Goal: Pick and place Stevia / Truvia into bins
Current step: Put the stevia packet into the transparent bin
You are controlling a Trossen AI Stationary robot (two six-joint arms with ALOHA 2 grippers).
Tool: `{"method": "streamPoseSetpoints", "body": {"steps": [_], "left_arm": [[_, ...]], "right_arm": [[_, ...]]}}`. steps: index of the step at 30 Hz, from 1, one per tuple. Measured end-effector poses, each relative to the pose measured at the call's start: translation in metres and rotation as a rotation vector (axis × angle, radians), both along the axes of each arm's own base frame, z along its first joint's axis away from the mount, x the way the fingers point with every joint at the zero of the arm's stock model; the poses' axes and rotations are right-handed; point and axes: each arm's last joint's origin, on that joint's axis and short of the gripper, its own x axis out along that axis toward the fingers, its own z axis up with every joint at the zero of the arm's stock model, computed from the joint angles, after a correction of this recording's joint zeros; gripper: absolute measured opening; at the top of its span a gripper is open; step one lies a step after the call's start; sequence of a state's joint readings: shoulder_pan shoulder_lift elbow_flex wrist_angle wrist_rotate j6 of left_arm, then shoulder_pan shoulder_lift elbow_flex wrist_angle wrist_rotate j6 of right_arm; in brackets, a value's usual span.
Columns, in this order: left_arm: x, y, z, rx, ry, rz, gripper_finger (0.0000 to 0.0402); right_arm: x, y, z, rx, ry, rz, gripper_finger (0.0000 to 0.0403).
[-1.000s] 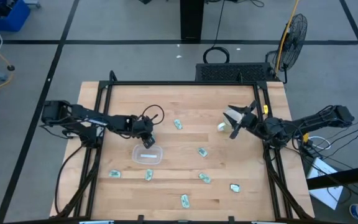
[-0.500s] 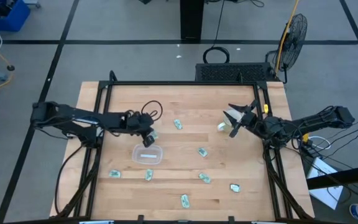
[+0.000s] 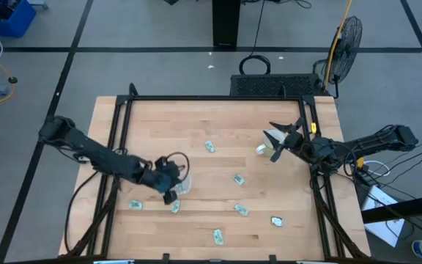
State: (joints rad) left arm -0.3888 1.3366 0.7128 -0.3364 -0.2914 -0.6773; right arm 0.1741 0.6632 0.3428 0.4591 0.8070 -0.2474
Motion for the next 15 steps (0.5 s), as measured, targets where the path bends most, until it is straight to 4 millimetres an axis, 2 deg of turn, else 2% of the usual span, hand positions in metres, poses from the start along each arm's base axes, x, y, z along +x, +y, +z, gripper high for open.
{"method": "streamPoseSetpoints", "body": {"steps": [3,8,15], "left_arm": [[0.004,-0.003,-0.015,0.02,0.057,0.012,0.0002],[0.012,0.008,-0.033,0.046,0.135,0.053,0.0003],[0.02,0.024,-0.039,0.077,0.169,0.032,0.0007]], "right_arm": [[0.0,0.0,0.0,0.001,-0.004,0.0,0.0171],[0.0,0.0,0.002,0.004,-0.024,0.0,0.0171],[0.003,0.001,0.0,-0.027,0.012,-0.001,0.0171]]}}
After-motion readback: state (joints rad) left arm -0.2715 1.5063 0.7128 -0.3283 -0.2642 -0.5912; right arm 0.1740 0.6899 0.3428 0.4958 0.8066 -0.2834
